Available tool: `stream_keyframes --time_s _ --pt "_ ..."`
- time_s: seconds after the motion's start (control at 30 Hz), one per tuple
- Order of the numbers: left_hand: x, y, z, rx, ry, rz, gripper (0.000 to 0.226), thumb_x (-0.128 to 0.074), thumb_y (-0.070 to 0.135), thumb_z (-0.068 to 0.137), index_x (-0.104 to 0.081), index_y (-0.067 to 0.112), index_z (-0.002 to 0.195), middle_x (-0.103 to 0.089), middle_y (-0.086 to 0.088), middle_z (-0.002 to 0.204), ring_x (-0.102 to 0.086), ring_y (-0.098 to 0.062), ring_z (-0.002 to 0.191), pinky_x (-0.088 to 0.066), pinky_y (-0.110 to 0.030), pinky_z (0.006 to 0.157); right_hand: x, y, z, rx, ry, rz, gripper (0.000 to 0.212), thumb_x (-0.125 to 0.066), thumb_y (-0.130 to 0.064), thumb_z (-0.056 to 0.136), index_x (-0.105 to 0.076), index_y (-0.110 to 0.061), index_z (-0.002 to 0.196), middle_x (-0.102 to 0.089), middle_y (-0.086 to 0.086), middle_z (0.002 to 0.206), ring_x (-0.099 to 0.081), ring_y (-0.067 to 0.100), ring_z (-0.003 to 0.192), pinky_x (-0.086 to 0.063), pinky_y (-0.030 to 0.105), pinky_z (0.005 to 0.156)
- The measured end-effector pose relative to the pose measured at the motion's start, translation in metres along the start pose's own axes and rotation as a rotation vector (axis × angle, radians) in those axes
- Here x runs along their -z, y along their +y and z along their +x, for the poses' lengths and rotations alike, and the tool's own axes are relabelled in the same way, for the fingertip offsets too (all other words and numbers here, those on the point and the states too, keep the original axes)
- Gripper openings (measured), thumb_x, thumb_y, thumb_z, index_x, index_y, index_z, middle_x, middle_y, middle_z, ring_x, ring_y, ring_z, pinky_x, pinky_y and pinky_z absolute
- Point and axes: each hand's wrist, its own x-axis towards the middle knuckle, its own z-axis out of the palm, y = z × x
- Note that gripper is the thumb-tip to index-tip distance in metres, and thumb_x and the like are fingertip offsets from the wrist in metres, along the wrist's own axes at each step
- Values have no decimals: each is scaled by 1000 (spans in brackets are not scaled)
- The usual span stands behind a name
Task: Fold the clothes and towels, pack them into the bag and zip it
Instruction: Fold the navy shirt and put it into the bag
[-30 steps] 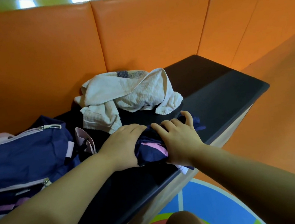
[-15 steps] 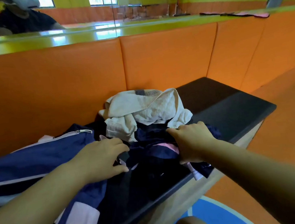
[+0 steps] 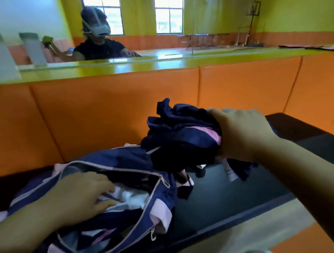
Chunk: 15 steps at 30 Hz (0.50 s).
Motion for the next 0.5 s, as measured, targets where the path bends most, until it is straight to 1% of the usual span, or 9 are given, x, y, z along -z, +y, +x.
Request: stream_keyframes --time_s 0.03,0.1,0.17,0.23,0.27,0.33,0.4,0.47,0.5 --pt "-4 -10 -13 29 -13 -4 33 -42 60 75 -66 40 85 -66 22 78 -65 0 70 -52 -22 53 1 -11 3 12 11 19 80 -62 -61 59 -38 -35 131 -63 2 108 -62 32 95 -41 36 70" --pt "-12 -23 -35 70 -38 23 34 -41 60 73 -67 39 83 -67 20 75 -65 -1 70 -54 -26 55 3 -35 7 46 14 58 80 -64 -59 59 -39 -35 132 -63 3 109 -62 33 96 -41 36 70" --pt "-19 -33 -52 72 -21 85 28 -47 56 70 -68 37 74 -64 18 65 -64 -3 62 -52 -22 52 0 -60 11 100 35 82 80 -62 -58 59 -40 -35 132 -64 2 108 -63 33 95 -42 36 70" --pt "-24 -41 -65 84 -3 141 22 -57 52 67 -67 33 69 -61 13 61 -62 -11 61 -50 -25 52 -6 -84 14 145 45 120 80 -56 -59 55 -43 -34 130 -65 1 104 -63 32 93 -43 37 71" --pt "-28 -45 -71 97 14 155 22 -58 51 67 -67 31 69 -59 11 63 -62 -15 63 -47 -27 52 -10 -96 15 167 34 140 81 -55 -58 54 -43 -33 130 -66 2 102 -64 32 91 -43 38 72" --pt "-33 -51 -81 157 40 190 30 -54 53 67 -68 26 68 -58 6 69 -57 -22 68 -38 -29 54 -19 -118 18 221 5 129 85 -60 -59 51 -43 -33 130 -66 2 100 -64 32 88 -43 40 74" --pt "-37 -54 -89 260 105 212 36 -59 57 59 -67 24 68 -52 0 79 -44 -24 74 -39 -33 58 -27 -135 19 278 15 85 87 -66 -59 50 -43 -32 130 -67 3 98 -64 32 86 -44 42 75" --pt "-41 -57 -93 405 110 186 45 -67 59 49 -66 24 77 -41 -3 87 -35 -24 77 -40 -37 62 -33 -148 21 320 -45 37 83 -68 -58 53 -43 -32 127 -66 1 102 -62 31 91 -45 44 80" --pt "-41 -58 -95 487 75 151 51 -69 60 49 -65 26 87 -38 -3 91 -35 -25 80 -38 -38 65 -35 -153 22 337 -89 13 82 -69 -57 53 -42 -31 126 -65 1 105 -61 30 95 -44 46 83"
